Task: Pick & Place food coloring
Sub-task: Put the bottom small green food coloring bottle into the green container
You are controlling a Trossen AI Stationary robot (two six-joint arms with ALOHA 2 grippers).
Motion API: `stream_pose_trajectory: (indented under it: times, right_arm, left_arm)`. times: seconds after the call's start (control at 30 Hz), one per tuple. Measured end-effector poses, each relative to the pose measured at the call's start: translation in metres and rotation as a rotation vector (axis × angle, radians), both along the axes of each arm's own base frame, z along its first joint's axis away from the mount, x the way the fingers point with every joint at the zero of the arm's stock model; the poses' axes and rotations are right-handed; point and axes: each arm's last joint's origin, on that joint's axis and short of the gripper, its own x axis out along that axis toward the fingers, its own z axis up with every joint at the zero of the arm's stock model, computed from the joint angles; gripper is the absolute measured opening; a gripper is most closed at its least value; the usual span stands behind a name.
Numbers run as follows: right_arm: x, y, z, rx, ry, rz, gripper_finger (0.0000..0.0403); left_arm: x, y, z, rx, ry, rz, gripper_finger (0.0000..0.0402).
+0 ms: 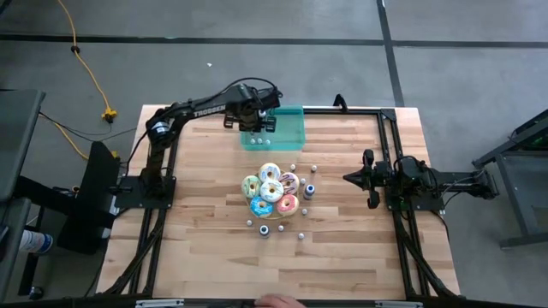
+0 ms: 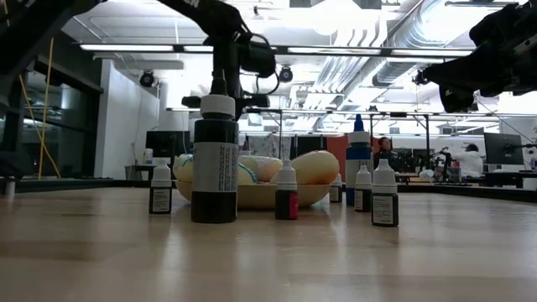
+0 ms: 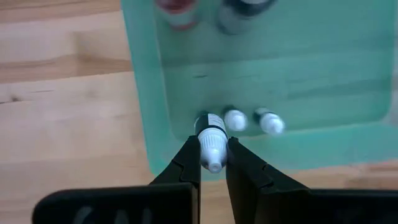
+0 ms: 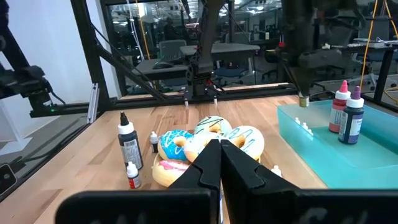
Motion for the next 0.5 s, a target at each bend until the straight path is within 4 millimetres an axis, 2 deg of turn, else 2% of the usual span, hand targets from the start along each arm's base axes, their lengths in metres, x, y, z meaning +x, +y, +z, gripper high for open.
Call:
stream_pose_trajectory:
  times: [0.2, 0.5]
  right_arm:
    - [0.0, 0.0, 0.0, 0.0, 0.0, 0.0, 0.0]
    - [0.0, 0.0, 0.0, 0.0, 0.0, 0.0, 0.0]
  left_arm:
    - [-0.004, 0.015, -0.014, -0.022, 0.043, 0.003, 0.0031]
    - [0.004, 0.026, -0.033, -0.026, 0.046, -0.019, 0.0031]
